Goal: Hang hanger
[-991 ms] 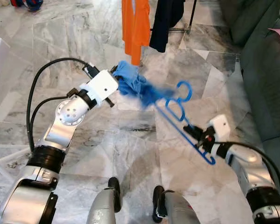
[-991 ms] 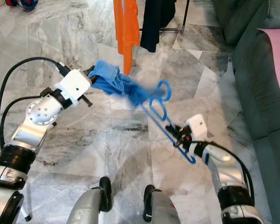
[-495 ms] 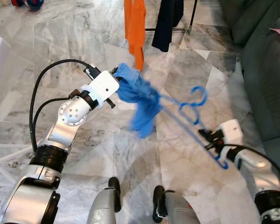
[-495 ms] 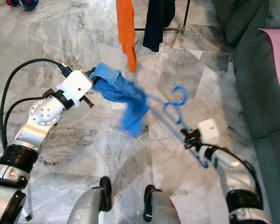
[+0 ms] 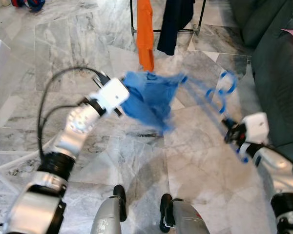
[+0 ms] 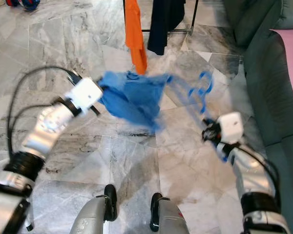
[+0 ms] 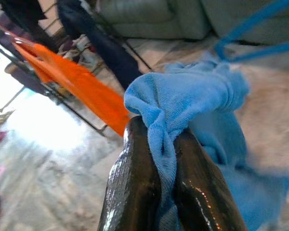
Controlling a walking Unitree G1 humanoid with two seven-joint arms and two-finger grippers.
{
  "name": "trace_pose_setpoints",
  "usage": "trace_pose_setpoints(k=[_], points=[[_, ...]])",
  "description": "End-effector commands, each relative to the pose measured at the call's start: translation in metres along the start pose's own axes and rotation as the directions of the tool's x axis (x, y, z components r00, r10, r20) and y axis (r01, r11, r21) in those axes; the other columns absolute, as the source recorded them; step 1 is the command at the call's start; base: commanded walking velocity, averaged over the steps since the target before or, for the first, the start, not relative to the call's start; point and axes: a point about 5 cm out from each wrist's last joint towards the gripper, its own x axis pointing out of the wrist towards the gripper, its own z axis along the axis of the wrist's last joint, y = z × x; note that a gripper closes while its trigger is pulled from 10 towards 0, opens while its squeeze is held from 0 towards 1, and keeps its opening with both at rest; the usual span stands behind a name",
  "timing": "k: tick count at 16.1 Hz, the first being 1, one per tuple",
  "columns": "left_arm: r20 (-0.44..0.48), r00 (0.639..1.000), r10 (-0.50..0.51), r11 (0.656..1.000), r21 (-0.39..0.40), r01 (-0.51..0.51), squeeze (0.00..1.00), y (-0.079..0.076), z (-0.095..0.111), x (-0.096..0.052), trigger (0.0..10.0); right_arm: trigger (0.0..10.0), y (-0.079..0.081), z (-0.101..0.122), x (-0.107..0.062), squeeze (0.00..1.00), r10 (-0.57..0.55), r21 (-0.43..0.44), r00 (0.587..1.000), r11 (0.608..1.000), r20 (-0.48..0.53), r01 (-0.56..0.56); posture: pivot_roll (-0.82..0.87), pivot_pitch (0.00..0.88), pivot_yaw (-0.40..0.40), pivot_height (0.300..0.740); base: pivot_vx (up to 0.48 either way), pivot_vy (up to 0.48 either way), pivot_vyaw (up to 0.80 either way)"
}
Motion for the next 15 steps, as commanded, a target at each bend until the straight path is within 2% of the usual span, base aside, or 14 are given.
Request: trace_pose_setpoints(k=[1, 3, 5, 7, 8, 9, 11, 13, 15], points=[[0.034, 0.999, 0.008, 1.0, 0.013, -0.009, 0.0, -0.002, 0.003, -0.003, 10.0, 10.0, -0.014, -0.003, -0.006, 0.0, -0.088, 0.007, 0.996, 0.996, 0.0, 0.088, 0.03, 0.366, 0.018, 0.74, 0.0, 0.0, 0.0], [0.135, 0.991, -0.008, 1.0, 0.009, 0.007, 0.0, -0.023, 0.016, -0.003, 10.0, 10.0, -0.025, 0.019, 0.001, 0.0, -0.191, 0.028, 0.977, 0.981, 0.094, 0.19, 0.03, 0.363, 0.017, 0.74, 0.0, 0.0, 0.0], [0.172, 0.985, -0.022, 1.0, 0.012, 0.02, 0.0, -0.032, 0.021, -0.004, 10.0, 10.0, -0.023, 0.029, 0.005, 0.0, -0.181, 0.036, 0.974, 0.983, 0.139, 0.178, 0.03, 0.357, 0.013, 0.74, 0.0, 0.0, 0.0], [0.188, 0.982, -0.005, 0.999, 0.036, -0.002, 0.0, -0.03, 0.023, -0.003, 10.0, 10.0, -0.023, 0.037, 0.006, 0.0, -0.172, 0.026, 0.971, 0.985, 0.166, 0.17, 0.03, 0.354, 0.005, 0.74, 0.0, 0.0, 0.0], [0.21, 0.978, 0.0, 0.999, 0.048, -0.01, 0.0, -0.03, 0.026, -0.004, 10.0, 10.0, -0.027, 0.038, 0.006, 0.0, -0.193, 0.07, 0.966, 0.981, 0.174, 0.184, 0.03, 0.351, 0.002, 0.74, 0.0, 0.0, 0.0], [0.215, 0.977, 0.003, 0.999, 0.044, -0.013, 0.0, -0.031, 0.026, -0.004, 10.0, 10.0, -0.029, 0.038, 0.005, 0.0, -0.195, 0.07, 0.965, 0.98, 0.175, 0.186, 0.03, 0.348, 0.001, 0.74, 0.0, 0.0, 0.0], [0.22, 0.975, -0.029, 0.995, 0.097, 0.008, 0.0, -0.036, 0.025, -0.006, 10.0, 10.0, -0.026, 0.034, 0.003, 0.0, -0.149, 0.058, 0.977, 0.988, 0.154, 0.142, 0.02, 0.342, -0.002, 0.74, 0.0, 0.0, 0.0], [0.209, 0.978, -0.006, 0.99, 0.136, -0.023, 0.0, -0.026, 0.023, -0.004, 10.0, 10.0, -0.013, 0.022, -0.005, 0.0, 0.059, -0.045, 0.995, 0.997, 0.084, -0.056, 0.03, 0.344, 0.001, 0.74, 0.0, 0.0, 0.0], [0.199, 0.98, 0.023, 0.983, 0.173, -0.058, 0.0, -0.011, 0.021, -0.002, 10.0, 10.0, -0.012, 0.013, -0.016, 0.0, 0.172, -0.128, 0.985, 0.977, 0.007, -0.17, 0.02, 0.346, 0.005, 0.74, 0.0, 0.0, 0.0]])
